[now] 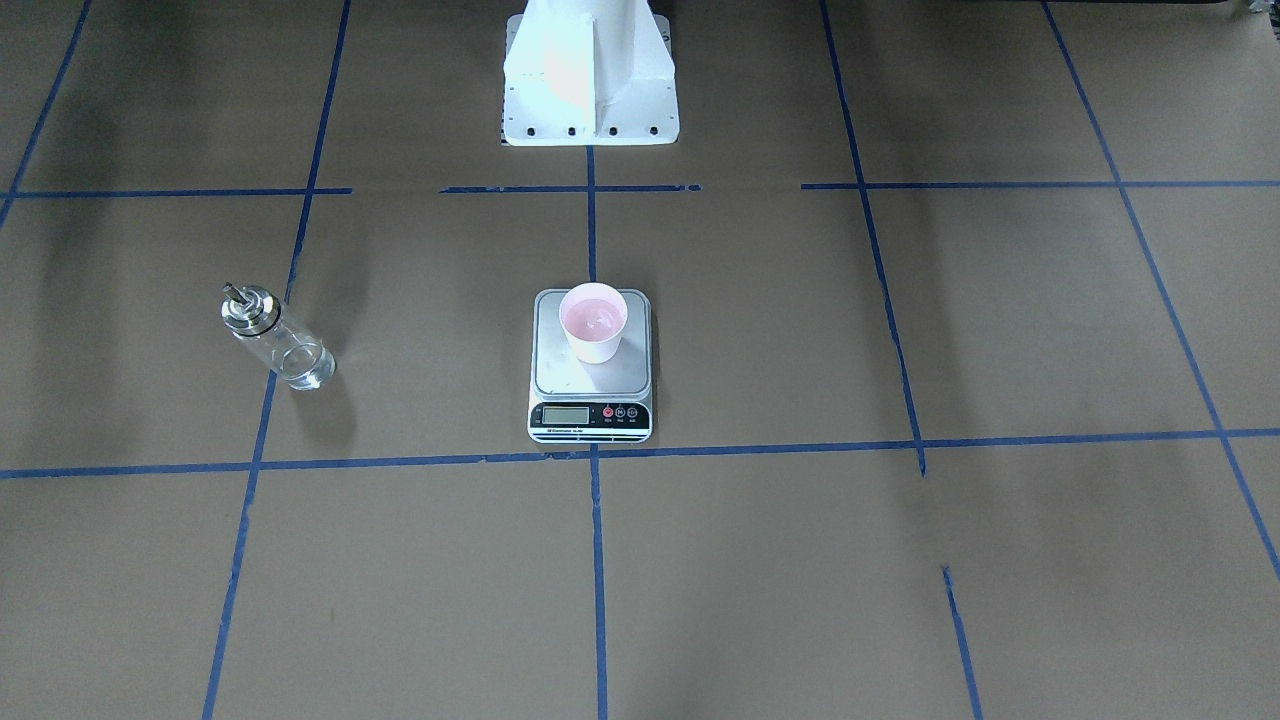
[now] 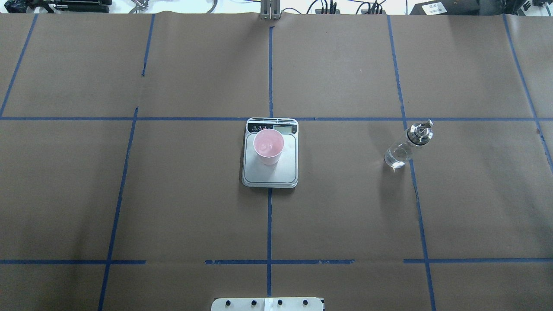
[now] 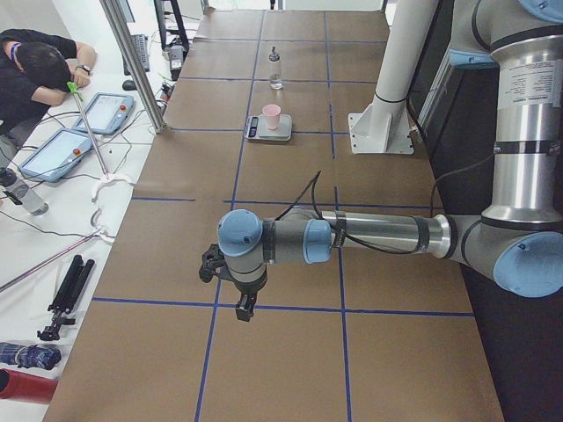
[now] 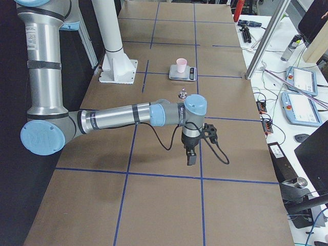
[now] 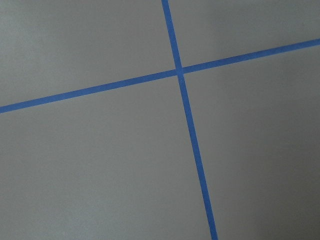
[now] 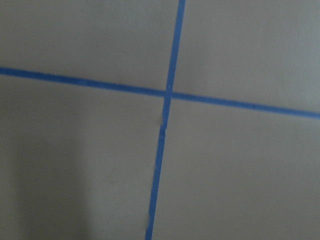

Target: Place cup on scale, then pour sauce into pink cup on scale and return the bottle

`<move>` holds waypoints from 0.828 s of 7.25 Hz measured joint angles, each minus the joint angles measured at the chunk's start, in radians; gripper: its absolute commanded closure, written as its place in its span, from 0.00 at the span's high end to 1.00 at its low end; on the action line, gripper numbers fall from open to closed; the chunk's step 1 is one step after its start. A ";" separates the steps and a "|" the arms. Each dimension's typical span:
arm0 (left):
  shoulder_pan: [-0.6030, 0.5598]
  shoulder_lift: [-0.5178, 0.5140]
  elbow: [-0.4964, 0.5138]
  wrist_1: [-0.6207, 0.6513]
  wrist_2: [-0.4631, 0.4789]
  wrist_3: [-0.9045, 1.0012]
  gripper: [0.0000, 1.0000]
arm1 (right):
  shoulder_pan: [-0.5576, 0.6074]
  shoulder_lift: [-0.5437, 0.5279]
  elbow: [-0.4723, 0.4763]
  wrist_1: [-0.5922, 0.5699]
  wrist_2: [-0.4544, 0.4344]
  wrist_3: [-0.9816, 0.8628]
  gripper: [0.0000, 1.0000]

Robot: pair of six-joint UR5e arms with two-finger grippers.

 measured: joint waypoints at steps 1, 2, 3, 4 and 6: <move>0.001 0.000 0.000 0.000 0.001 0.000 1.00 | 0.003 -0.028 -0.034 -0.014 0.036 -0.002 1.00; 0.002 0.000 0.000 0.001 0.002 0.000 1.00 | 0.007 -0.042 -0.070 -0.017 0.057 -0.003 1.00; 0.002 0.000 0.000 0.001 0.003 0.000 1.00 | 0.009 -0.048 -0.082 -0.018 0.066 -0.004 1.00; 0.006 -0.001 0.000 0.002 0.003 0.000 1.00 | 0.009 -0.049 -0.078 -0.018 0.070 -0.004 1.00; 0.026 -0.004 0.000 0.006 0.004 -0.001 1.00 | 0.010 -0.047 -0.071 -0.018 0.073 -0.003 1.00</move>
